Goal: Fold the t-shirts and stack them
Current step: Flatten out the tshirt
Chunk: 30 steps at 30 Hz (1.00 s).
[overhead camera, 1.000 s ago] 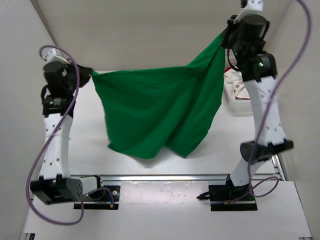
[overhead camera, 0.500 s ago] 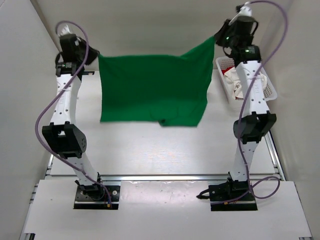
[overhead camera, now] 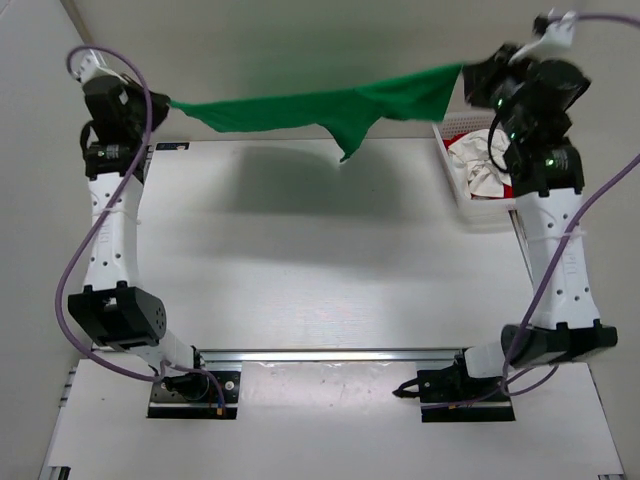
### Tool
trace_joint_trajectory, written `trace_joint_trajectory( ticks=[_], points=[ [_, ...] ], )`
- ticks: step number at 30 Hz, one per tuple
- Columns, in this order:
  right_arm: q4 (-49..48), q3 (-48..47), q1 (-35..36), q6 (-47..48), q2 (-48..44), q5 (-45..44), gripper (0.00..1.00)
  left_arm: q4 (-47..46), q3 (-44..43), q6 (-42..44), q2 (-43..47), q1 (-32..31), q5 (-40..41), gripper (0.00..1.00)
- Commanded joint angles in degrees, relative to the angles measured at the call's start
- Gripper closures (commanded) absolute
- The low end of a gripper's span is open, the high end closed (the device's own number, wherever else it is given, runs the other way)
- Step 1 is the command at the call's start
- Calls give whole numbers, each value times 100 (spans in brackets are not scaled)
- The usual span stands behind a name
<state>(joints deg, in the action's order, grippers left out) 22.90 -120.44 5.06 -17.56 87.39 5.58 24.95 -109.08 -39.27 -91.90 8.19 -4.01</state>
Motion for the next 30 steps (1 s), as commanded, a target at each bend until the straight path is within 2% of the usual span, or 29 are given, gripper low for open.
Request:
trace_joint_trajectory(
  ticks=[1, 2, 3, 6, 7, 9, 10, 13, 17, 20, 23, 25, 27, 30],
  points=[
    [-74, 2205, -23, 235, -660, -444, 100, -262, 1079, 313, 619, -220, 549, 100],
    [-249, 3010, -40, 227, -1263, -522, 100, -419, 1926, 436, 934, -325, 846, 100],
    [-364, 3444, -136, 114, -1486, -462, 100, -638, 2239, 481, 1259, -439, 1006, 100],
    [-408, 5534, -190, -124, -2294, -277, 100, -878, 3782, 613, 2155, -564, 1456, 100],
    [-409, 5871, -155, -125, -2506, -286, 100, -921, 4067, 622, 2332, -538, 1369, 100],
    [-156, 6846, 134, -116, -3033, -303, 100, -922, 5425, 587, 3156, -362, 1185, 100],
    [-23, 7024, 188, -125, -3296, -330, 100, -922, 6085, 578, 3517, -309, 1079, 100],
    [767, 7682, 355, -204, -3798, -138, 100, -598, 7177, 675, 4161, -186, 920, 100],
    [1954, 8027, 609, -519, -4397, 372, 100, -254, 7927, 648, 4847, -19, 271, 100],
    [2612, 8220, 1126, -888, -4959, 302, 100, 132, 8200, 806, 5014, 52, 216, 100],
    [2659, 8519, 1409, -1292, -5267, 504, 100, 168, 8245, 701, 5111, -10, 129, 100],
    [2554, 8695, 1672, -1531, -5303, 689, 100, 212, 8131, 692, 5024, 192, -12, 100],
    [2396, 8731, 1875, -1636, -5172, 375, 100, 133, 7938, 666, 4840, 166, 49, 100],
    [2123, 8415, 1683, -1321, -4724, 276, 100, -25, 7761, 552, 4567, 367, -186, 100]
  ],
)
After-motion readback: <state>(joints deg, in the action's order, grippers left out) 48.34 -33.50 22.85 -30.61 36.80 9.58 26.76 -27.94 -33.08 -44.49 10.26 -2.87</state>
